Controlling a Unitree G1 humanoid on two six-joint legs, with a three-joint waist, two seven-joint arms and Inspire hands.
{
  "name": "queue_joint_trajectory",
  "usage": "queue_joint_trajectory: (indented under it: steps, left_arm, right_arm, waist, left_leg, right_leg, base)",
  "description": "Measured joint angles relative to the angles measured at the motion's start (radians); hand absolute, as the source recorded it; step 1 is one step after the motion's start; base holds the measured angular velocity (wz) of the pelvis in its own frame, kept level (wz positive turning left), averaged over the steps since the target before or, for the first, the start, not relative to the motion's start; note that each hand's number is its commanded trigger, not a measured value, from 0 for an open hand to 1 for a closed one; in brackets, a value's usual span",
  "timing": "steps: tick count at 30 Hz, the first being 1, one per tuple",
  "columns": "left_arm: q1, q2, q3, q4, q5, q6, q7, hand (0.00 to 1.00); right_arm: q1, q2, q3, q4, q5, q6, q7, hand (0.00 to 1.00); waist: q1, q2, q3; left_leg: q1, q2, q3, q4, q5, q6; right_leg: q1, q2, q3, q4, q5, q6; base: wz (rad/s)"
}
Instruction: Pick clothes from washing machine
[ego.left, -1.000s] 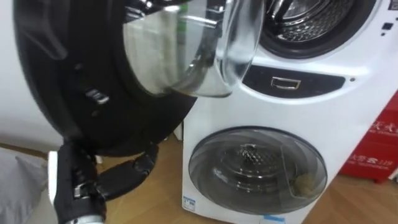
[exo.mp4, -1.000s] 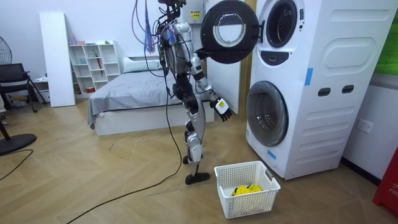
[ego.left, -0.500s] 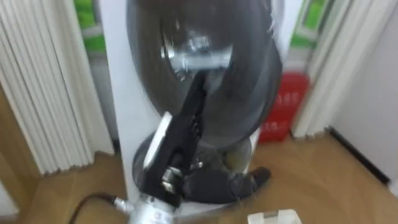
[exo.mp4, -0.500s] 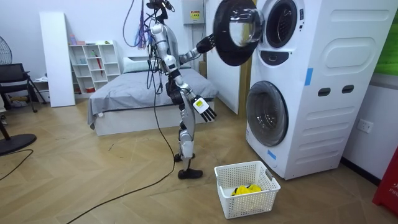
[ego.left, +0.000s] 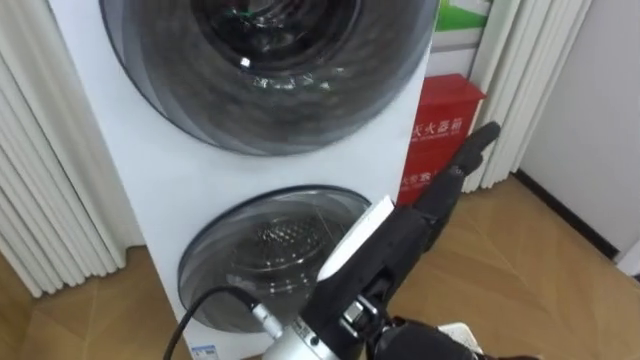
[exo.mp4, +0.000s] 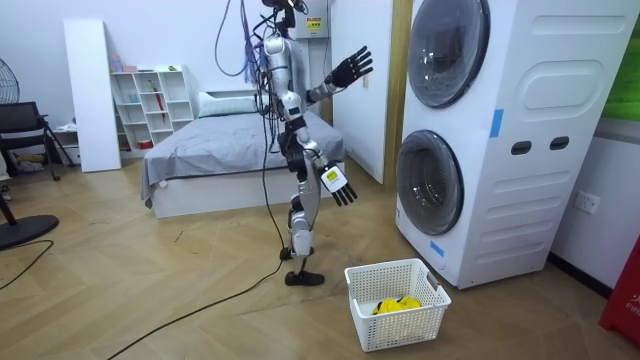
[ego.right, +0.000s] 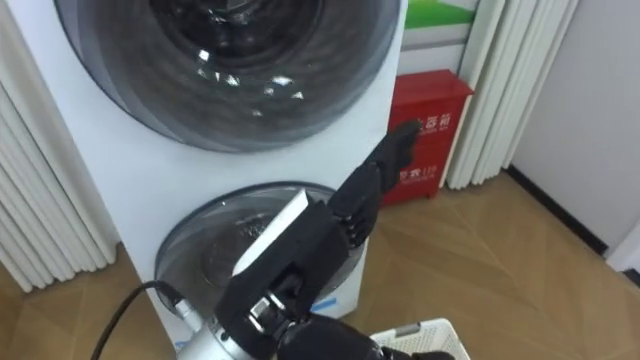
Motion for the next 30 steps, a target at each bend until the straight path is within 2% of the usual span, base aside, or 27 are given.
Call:
queue_joint_trajectory:
  steps: [10, 14, 16, 20, 22, 25, 26, 27, 28, 30]
  left_arm:
    - [0.001, -0.011, 0.000, 0.013, 0.125, 0.000, 0.000, 0.00]
    - [0.003, -0.011, 0.001, 0.014, 0.168, 0.006, 0.000, 0.00]
    - [0.020, -0.010, 0.007, 0.022, 0.192, 0.006, 0.000, 0.00]
    - [0.078, -0.001, 0.026, 0.109, 0.301, 0.016, 0.006, 0.00]
    - [0.102, 0.013, 0.050, 0.175, 0.344, 0.014, 0.006, 0.00]
    - [0.164, 0.025, 0.127, 0.377, 0.391, 0.018, 0.012, 0.00]
    - [0.188, 0.024, 0.172, 0.484, 0.398, 0.025, 0.021, 0.00]
    - [0.212, 0.023, 0.226, 0.605, 0.394, 0.028, 0.041, 0.00]
    - [0.219, 0.021, 0.256, 0.676, 0.387, 0.028, 0.056, 0.00]
    - [0.239, 0.015, 0.393, 0.952, 0.383, 0.054, 0.130, 0.00]
  right_arm:
    - [0.000, 0.005, 0.031, -0.006, 0.014, 0.001, -0.011, 0.00]
    - [0.000, 0.005, 0.030, -0.007, 0.010, 0.024, -0.011, 0.00]
    - [0.001, 0.004, 0.030, -0.009, 0.011, 0.033, -0.010, 0.00]
    - [0.006, -0.012, 0.011, -0.010, 0.010, 0.063, -0.009, 0.00]
    - [0.033, -0.019, -0.025, -0.032, 0.011, 0.066, -0.007, 0.00]
    - [0.086, -0.028, -0.080, -0.057, 0.030, 0.074, -0.003, 0.00]
    - [0.110, -0.029, -0.109, -0.072, 0.038, 0.088, -0.004, 0.00]
    - [0.135, -0.029, -0.130, -0.082, 0.045, 0.096, -0.003, 0.00]
    - [0.144, -0.030, -0.136, -0.082, 0.051, 0.103, -0.001, 0.00]
    - [0.189, -0.031, -0.179, -0.097, 0.071, 0.121, 0.006, 0.00]
  waist:
    - [0.002, 0.010, -0.0013]
    - [0.007, 0.008, -0.0019]
    - [0.020, 0.005, -0.0038]
    - [0.030, -0.001, -0.0142]
    - [0.031, -0.005, -0.0164]
    - [0.062, -0.003, -0.0196]
    - [0.072, 0.005, -0.0242]
    - [0.083, 0.007, -0.0245]
    - [0.088, 0.006, -0.0247]
    - [0.102, 0.004, -0.0246]
  left_leg:
    - [0.001, 0.002, -0.017, -0.005, -0.001, -0.002]
    - [-0.004, 0.000, -0.030, -0.008, -0.001, -0.002]
    - [-0.004, 0.000, -0.029, -0.010, -0.001, -0.002]
    - [-0.008, -0.012, -0.042, -0.014, 0.002, -0.007]
    - [-0.007, -0.014, -0.056, -0.013, 0.005, -0.009]
    - [0.003, -0.014, -0.057, -0.013, 0.007, -0.010]
    - [0.004, -0.014, -0.065, -0.012, 0.007, -0.011]
    - [0.005, -0.014, -0.068, -0.013, 0.007, -0.012]
    - [0.007, -0.014, -0.068, -0.013, 0.007, -0.012]
    - [0.011, -0.015, -0.079, -0.015, 0.007, -0.012]
  right_leg:
    - [0.004, 0.002, -0.008, -0.001, -0.002, 0.002]
    - [0.002, 0.000, -0.027, -0.001, -0.004, 0.005]
    - [0.002, 0.000, -0.028, -0.002, -0.007, 0.003]
    - [0.005, -0.004, -0.043, -0.003, -0.021, -0.008]
    - [0.013, -0.007, -0.060, -0.003, -0.026, -0.010]
    - [0.022, -0.008, -0.066, -0.003, -0.033, -0.013]
    - [0.023, -0.008, -0.068, -0.003, -0.035, -0.013]
    - [0.026, -0.008, -0.072, -0.005, -0.036, -0.012]
    - [0.028, -0.008, -0.074, -0.007, -0.037, -0.013]
    - [0.036, -0.008, -0.085, -0.020, -0.037, -0.013]
  base:
    - [0.02]
    - [0.09]
    - [-0.02]
    - [0.09]
    - [0.25]
    - [0.02]
    - [0.09]
    - [0.09]
    - [0.12]
    - [0.12]
